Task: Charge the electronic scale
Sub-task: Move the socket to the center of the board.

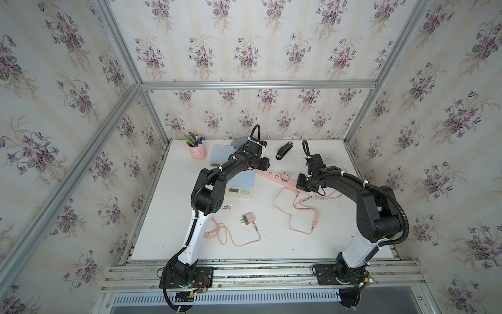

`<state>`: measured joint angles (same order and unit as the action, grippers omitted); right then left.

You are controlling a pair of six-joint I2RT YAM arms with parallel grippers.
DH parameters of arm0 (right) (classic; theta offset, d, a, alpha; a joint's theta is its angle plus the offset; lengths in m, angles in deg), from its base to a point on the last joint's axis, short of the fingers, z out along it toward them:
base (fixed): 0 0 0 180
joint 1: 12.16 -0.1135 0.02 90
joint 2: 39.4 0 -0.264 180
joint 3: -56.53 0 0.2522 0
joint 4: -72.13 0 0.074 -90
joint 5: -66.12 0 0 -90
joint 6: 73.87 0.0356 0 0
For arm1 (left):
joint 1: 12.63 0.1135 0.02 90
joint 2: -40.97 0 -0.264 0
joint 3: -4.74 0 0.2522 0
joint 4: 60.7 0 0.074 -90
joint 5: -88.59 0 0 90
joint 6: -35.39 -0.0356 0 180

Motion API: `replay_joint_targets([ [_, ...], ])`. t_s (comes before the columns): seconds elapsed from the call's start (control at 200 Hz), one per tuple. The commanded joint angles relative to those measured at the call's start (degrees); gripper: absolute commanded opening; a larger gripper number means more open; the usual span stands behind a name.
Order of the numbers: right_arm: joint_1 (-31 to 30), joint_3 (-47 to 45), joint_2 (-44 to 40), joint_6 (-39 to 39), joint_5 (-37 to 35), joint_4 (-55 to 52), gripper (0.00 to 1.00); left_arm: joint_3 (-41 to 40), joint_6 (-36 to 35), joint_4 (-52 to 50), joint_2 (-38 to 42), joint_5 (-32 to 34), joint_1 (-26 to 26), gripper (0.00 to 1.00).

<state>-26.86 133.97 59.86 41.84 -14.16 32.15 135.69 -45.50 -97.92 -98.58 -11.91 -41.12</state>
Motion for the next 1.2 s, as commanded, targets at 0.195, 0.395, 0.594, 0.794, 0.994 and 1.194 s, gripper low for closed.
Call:
replay_joint_targets([
  [0.195,-0.2,-6.8,-1.9,2.1,1.9,3.1,0.00,5.0,-1.0,-4.1,-5.0,0.7,-0.2,0.48],
  [0.395,-0.2,-6.1,-2.5,1.5,2.2,2.6,0.00,-2.1,-1.1,-7.5,-0.2,1.3,-1.0,0.43],
  [0.594,-0.2,-1.1,-3.1,-0.7,0.7,-2.0,0.00,-9.5,-0.5,-7.6,4.4,1.3,-1.3,0.42],
  [0.794,-0.9,4.4,-5.7,-1.9,-0.3,-8.8,0.00,-15.6,1.1,-7.4,9.3,2.1,-1.6,0.40],
  [0.994,-5.3,13.8,-2.9,-3.3,-4.0,-17.9,0.00,-21.4,1.9,-5.7,14.1,2.5,-2.0,0.41],
  [1.194,-9.5,21.7,1.5,-4.3,-8.3,-20.5,0.00,-25.9,2.8,-1.9,17.0,2.6,-2.0,0.42],
])
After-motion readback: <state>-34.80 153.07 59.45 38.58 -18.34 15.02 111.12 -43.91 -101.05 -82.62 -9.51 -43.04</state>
